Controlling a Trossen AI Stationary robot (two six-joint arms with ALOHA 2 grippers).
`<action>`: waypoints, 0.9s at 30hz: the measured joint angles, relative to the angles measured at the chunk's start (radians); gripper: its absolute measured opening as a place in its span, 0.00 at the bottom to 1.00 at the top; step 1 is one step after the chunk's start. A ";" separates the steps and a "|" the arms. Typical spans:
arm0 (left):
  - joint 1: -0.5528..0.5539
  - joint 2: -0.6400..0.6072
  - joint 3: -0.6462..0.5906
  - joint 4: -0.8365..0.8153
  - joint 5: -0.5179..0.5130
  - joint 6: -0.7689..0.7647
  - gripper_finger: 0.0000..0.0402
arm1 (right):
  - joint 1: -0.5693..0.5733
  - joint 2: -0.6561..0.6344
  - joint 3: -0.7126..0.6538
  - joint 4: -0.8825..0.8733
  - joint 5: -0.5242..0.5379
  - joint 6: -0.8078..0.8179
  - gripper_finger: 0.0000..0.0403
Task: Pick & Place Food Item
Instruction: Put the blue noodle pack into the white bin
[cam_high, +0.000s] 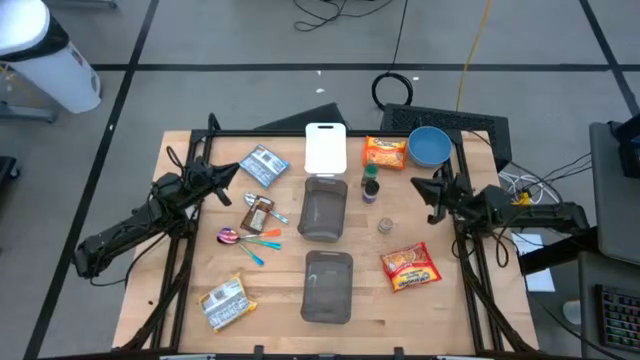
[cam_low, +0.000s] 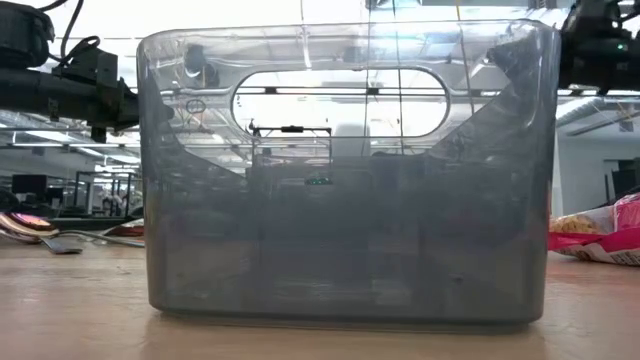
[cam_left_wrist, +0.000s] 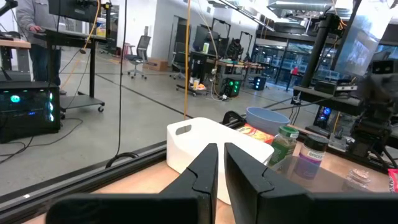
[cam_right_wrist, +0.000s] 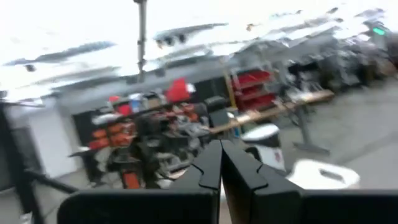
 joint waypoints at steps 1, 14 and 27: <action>0.000 0.000 0.000 0.000 0.000 0.000 0.08 | 0.000 0.033 0.021 0.004 0.022 0.013 0.00; 0.000 0.000 0.000 0.114 0.026 -0.348 0.08 | 0.000 0.658 0.441 0.114 0.022 -0.009 0.00; 0.000 0.000 0.000 0.551 -0.011 -0.583 0.08 | 0.000 0.982 0.581 0.484 0.020 -0.009 0.00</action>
